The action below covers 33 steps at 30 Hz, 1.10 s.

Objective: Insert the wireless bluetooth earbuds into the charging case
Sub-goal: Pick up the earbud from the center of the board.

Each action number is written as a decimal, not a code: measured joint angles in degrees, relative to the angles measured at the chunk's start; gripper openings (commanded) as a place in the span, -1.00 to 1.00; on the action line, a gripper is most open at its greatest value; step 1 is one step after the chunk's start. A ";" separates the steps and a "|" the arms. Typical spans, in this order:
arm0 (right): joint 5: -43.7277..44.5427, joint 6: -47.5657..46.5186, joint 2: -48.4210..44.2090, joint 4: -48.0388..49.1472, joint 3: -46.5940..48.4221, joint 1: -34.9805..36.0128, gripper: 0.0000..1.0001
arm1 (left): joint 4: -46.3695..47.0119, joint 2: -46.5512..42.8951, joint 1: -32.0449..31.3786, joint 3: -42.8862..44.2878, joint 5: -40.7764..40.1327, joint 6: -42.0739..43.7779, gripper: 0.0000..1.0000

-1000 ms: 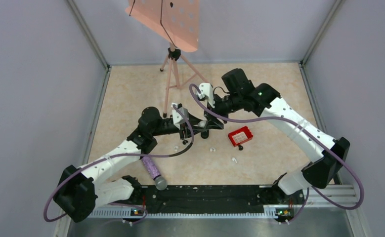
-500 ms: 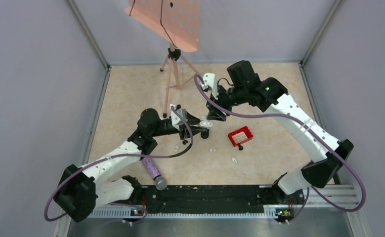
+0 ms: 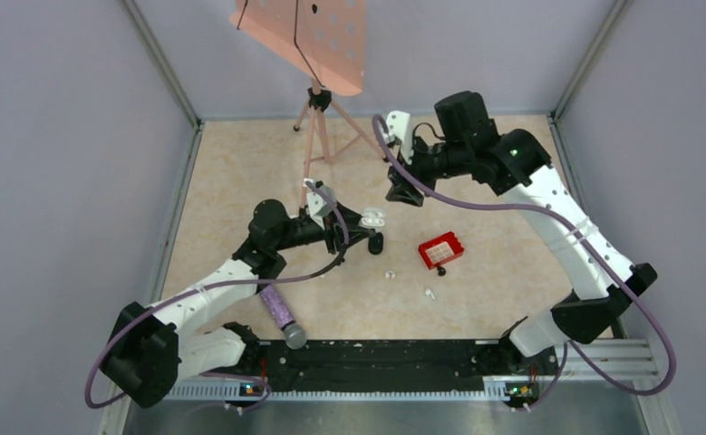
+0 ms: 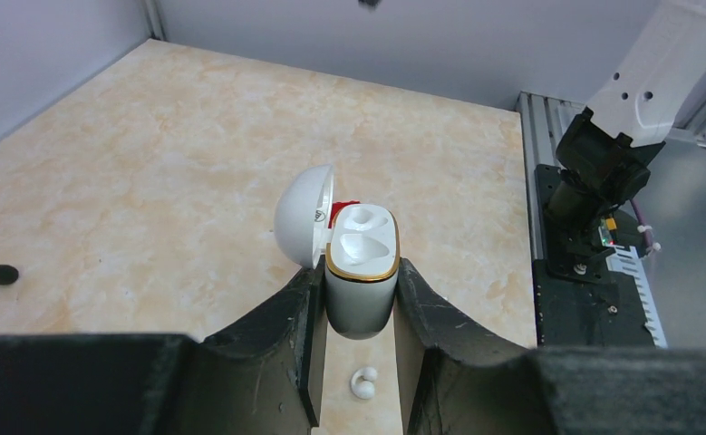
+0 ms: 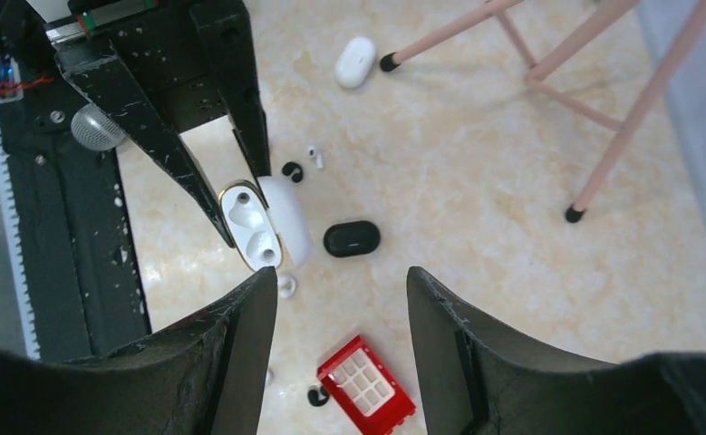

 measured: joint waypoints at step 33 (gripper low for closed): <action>-0.20 -2.71 5.29 19.45 -36.76 -2.25 -0.36 | -12.74 -16.24 13.94 -4.98 -10.05 -7.32 -1.00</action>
